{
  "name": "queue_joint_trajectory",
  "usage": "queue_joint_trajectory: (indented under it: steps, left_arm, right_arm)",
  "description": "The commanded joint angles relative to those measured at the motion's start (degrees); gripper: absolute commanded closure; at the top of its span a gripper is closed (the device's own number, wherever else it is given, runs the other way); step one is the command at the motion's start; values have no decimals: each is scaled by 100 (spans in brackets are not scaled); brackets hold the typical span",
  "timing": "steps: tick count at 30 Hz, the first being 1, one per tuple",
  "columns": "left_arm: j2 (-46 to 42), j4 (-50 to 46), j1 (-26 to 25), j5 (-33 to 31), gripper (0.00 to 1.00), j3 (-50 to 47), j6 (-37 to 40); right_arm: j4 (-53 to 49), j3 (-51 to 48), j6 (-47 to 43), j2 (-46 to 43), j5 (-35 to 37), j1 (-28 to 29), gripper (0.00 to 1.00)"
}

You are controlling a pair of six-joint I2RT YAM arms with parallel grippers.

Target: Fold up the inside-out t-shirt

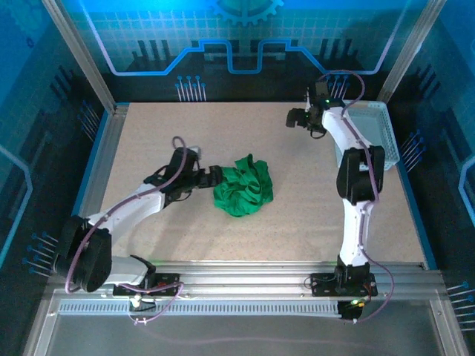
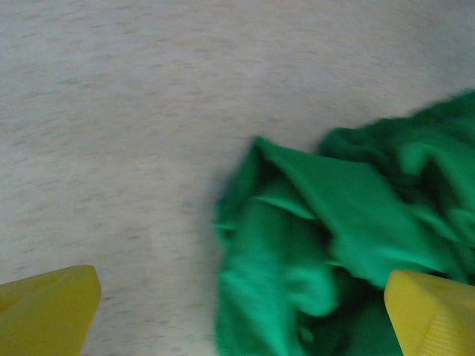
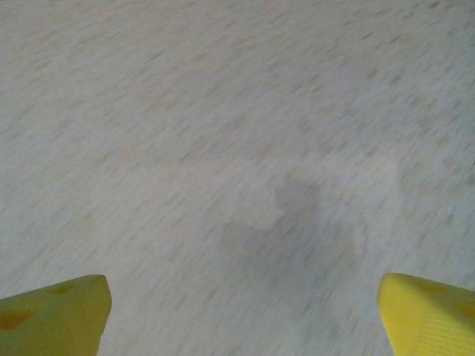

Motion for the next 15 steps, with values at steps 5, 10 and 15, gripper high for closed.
queue_joint_trajectory:
  steps: [5,10,15]
  left_arm:
    - [818,-229,-822,12,1,1032,346]
    - [1398,-547,-863,14,2,1846,273]
    - [2065,-788,-841,22,8,2544,178]
  right_arm:
    - [968,-2578,284,-2521,-400,767,7]
    - [1744,-4533,361,-3922,-425,1360,12]
    - [2129,-5796,160,-4879,-27,2540,17]
